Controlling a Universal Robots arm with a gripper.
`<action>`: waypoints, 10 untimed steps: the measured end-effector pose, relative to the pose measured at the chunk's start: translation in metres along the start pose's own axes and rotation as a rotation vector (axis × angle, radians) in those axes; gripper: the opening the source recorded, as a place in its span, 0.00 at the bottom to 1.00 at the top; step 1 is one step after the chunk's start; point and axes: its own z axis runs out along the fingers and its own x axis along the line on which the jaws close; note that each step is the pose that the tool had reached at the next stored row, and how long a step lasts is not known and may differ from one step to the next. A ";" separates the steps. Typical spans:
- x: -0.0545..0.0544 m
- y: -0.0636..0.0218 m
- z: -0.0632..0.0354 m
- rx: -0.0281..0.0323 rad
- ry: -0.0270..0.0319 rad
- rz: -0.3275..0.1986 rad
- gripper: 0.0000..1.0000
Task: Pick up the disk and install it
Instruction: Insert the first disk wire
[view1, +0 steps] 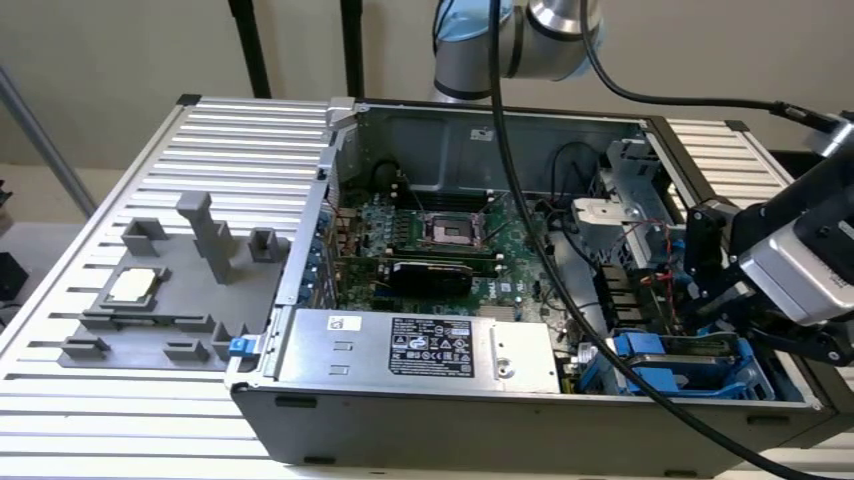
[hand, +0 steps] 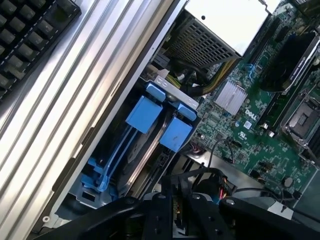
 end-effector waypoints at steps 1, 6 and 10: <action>0.000 0.0001 0.0000 0.0028 0.0021 0.005 0.17; 0.000 0.0000 0.0000 0.0200 0.0154 0.034 0.17; 0.000 0.0001 0.0000 0.0318 0.0257 0.056 0.17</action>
